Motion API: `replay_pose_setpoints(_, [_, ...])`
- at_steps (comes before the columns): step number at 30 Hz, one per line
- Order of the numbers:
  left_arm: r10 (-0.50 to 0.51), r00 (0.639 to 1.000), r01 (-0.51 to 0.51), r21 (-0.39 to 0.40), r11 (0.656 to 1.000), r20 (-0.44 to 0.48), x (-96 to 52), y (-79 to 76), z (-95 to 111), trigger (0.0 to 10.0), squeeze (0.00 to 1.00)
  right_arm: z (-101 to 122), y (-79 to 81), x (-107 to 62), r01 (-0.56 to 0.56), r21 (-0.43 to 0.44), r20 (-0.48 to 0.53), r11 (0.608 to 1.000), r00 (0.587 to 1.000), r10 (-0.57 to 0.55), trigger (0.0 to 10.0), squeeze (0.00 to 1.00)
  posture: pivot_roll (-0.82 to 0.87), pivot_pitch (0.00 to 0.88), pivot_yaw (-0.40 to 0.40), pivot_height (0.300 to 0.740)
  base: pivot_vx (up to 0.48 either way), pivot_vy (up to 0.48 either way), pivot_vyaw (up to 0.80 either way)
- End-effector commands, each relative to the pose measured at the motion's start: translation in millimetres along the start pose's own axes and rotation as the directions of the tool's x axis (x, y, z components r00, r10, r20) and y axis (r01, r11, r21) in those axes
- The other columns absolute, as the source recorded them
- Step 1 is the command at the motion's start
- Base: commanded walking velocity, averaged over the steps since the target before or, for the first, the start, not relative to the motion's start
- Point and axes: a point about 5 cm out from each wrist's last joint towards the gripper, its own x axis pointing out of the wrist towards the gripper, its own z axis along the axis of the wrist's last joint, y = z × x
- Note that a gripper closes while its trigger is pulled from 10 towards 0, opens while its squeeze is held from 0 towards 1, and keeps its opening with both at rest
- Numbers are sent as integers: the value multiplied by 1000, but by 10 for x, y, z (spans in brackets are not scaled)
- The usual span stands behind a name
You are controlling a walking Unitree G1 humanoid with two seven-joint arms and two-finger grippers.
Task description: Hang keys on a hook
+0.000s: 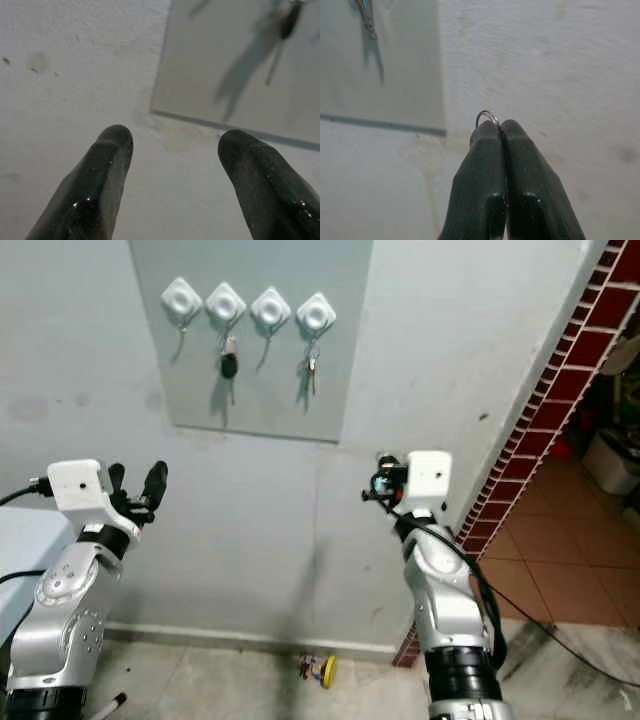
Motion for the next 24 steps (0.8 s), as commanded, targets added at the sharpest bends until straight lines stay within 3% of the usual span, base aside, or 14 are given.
replay_pose_setpoints(1, [21,1000,-21,12,1000,13,1,51,44,10000,0,45,87,32,-30,9,17,1000,999,30,10000,0,-82,0,-60,740,398,0,0])
replay_pose_setpoints(6, [23,998,-25,35,999,53,21,2,93,10000,0,53,98,40,-52,-2,17,999,999,52,10000,0,-80,0,-68,740,0,0,0])
replay_pose_setpoints(13, [-113,990,101,142,985,80,85,-206,213,10000,0,131,198,67,-160,-14,43,987,986,161,10000,0,-77,0,-74,740,0,0,0])
replay_pose_setpoints(16, [-204,975,183,203,962,89,118,-347,292,10000,0,224,264,100,-241,-18,70,970,968,241,10000,0,-79,0,-75,740,0,0,0])
replay_pose_setpoints(24, [-295,950,266,223,938,105,126,-496,402,10000,0,432,421,178,-394,-4,121,919,912,391,10000,0,-83,0,-72,740,0,0,0])
